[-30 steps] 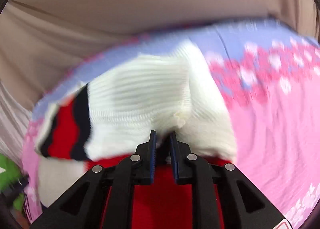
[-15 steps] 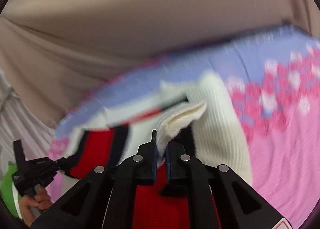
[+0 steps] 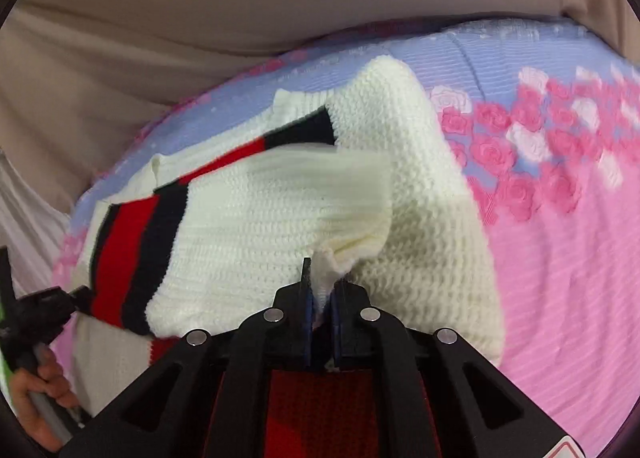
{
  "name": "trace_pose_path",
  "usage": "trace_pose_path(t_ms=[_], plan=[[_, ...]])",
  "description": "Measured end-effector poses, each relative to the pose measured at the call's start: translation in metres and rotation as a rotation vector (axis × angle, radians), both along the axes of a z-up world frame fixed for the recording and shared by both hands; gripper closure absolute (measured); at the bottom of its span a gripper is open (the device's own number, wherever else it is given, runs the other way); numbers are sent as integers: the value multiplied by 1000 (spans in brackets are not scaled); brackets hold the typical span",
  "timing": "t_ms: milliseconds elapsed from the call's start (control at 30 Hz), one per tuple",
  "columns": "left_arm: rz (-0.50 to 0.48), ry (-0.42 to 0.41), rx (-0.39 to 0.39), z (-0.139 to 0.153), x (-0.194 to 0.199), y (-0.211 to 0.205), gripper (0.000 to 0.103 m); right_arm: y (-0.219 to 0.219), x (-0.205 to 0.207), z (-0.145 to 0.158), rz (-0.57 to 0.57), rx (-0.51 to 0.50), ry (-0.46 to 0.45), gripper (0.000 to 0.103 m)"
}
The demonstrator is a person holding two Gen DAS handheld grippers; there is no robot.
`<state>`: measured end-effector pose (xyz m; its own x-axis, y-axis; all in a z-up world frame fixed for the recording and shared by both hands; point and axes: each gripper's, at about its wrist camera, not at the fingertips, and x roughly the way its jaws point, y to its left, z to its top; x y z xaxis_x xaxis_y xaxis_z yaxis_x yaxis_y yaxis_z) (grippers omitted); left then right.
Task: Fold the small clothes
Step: 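Grasp the sweater hem with both grippers and lift it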
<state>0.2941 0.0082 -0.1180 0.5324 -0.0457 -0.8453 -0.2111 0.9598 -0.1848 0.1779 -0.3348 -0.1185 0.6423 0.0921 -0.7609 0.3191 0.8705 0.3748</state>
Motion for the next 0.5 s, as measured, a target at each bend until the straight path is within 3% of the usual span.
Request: trace_pose_path(t_ms=[67, 100, 133, 167, 200, 233, 300, 400, 500], plan=[[-31, -16, 3, 10, -6, 0, 92, 2, -16, 23, -2, 4, -45, 91], [-39, -18, -19, 16, -11, 3, 84, 4, -27, 32, -1, -11, -58, 90], [-45, -17, -35, 21, -18, 7, 79, 6, -43, 41, 2, -31, -58, 83], [-48, -19, -41, 27, -26, 11, 64, 9, -58, 46, 1, -44, -49, 70], [-56, -27, -41, 33, -37, 17, 55, 12, -82, 50, 0, -49, -35, 65], [-74, -34, -36, 40, -52, 23, 52, 16, -105, 50, 8, -49, -13, 58], [-114, -13, 1, 48, -89, 39, 39, 22, -151, 41, 35, -60, 51, 57], [-125, 30, 53, 46, -140, 65, 30, 47, -223, 24, 94, -111, 176, 55], [-126, 166, 63, 27, -204, 91, 29, 64, -286, 3, 125, -70, 283, 52]])
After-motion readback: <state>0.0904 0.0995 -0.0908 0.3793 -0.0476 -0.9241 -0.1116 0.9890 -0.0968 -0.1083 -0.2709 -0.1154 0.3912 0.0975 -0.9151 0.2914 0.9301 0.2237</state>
